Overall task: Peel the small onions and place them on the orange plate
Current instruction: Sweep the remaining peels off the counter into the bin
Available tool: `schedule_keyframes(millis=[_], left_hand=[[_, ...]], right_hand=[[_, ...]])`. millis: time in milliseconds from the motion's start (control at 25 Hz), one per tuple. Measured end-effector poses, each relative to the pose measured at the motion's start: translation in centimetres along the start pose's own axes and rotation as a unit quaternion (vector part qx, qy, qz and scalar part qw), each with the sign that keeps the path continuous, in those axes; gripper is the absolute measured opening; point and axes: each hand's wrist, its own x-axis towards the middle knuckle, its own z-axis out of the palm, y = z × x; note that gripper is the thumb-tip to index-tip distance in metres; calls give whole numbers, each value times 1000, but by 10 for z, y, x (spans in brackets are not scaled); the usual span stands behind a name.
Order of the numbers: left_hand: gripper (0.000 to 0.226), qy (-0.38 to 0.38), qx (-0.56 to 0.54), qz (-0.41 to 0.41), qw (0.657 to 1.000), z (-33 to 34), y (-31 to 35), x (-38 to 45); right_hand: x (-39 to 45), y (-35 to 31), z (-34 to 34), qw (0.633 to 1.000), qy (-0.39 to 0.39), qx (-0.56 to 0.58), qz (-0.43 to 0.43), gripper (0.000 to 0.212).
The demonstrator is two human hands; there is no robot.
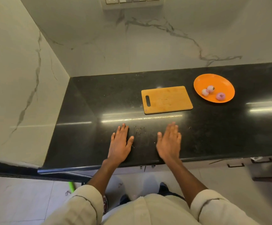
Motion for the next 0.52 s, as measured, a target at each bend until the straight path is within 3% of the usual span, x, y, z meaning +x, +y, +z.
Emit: schedule_keyframes(millis=[80, 160, 200, 280, 360, 440, 520], left_hand=[[66, -11, 28, 3, 1000, 4, 3, 10], [69, -8, 71, 10, 997, 10, 4, 17], [71, -3, 97, 18, 995, 13, 2, 18], [72, 11, 130, 30, 991, 18, -1, 17], [72, 11, 129, 33, 991, 20, -2, 17], [71, 16, 128, 37, 991, 20, -2, 17], [70, 9, 125, 30, 992, 19, -1, 18]], right_hand=[[-4, -25, 12, 987, -47, -2, -151, 70], [6, -25, 3, 977, -49, 44, -203, 64], [14, -13, -5, 985, -12, 53, -164, 63], [29, 28, -18, 997, 62, 39, -3, 66], [31, 62, -25, 992, 71, 7, 101, 72], [30, 56, -17, 996, 50, -6, 79, 75], [26, 22, -8, 1000, 0, 2, -4, 75]])
